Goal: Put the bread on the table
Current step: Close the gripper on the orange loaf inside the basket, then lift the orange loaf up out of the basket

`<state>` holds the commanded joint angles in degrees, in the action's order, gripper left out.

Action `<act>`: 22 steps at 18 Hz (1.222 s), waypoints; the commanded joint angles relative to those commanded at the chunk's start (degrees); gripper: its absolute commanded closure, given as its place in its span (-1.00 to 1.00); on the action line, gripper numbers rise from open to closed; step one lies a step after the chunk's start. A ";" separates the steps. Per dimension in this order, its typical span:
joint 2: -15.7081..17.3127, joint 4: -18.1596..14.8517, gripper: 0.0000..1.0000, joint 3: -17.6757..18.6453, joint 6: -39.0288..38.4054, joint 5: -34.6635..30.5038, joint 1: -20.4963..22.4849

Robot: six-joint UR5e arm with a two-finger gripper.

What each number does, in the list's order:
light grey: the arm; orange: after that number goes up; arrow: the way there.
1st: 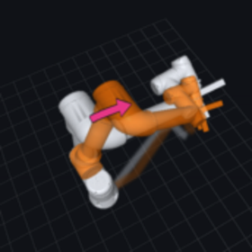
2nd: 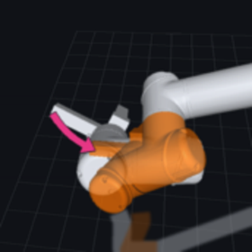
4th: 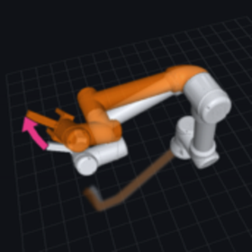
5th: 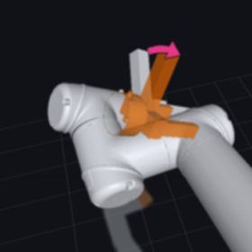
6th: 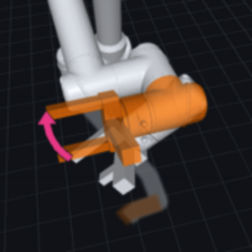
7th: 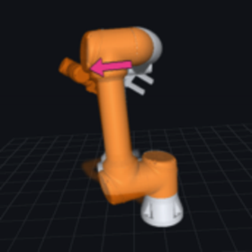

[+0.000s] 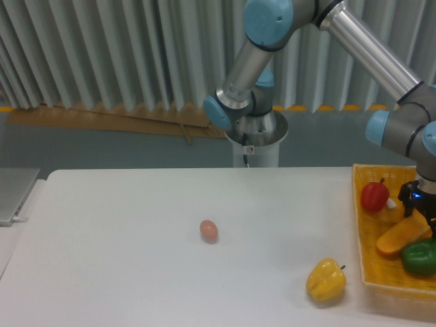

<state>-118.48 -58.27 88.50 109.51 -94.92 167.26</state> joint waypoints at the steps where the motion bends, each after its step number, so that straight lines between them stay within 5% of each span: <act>1: -0.09 0.00 -1.00 0.00 0.00 0.00 0.00; 8: -0.26 -0.09 -1.00 0.09 0.27 -0.17 0.26; 10: -0.26 -0.09 -0.21 0.09 -0.09 -0.35 0.18; 12: -0.26 -0.09 0.17 0.00 -0.09 -0.35 0.35; 15: -0.18 -0.17 0.32 0.00 -0.08 -0.44 0.35; 22: -0.18 -0.35 0.32 -0.44 -0.26 -0.44 0.44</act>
<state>-118.65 -58.62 88.07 109.25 -95.36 167.69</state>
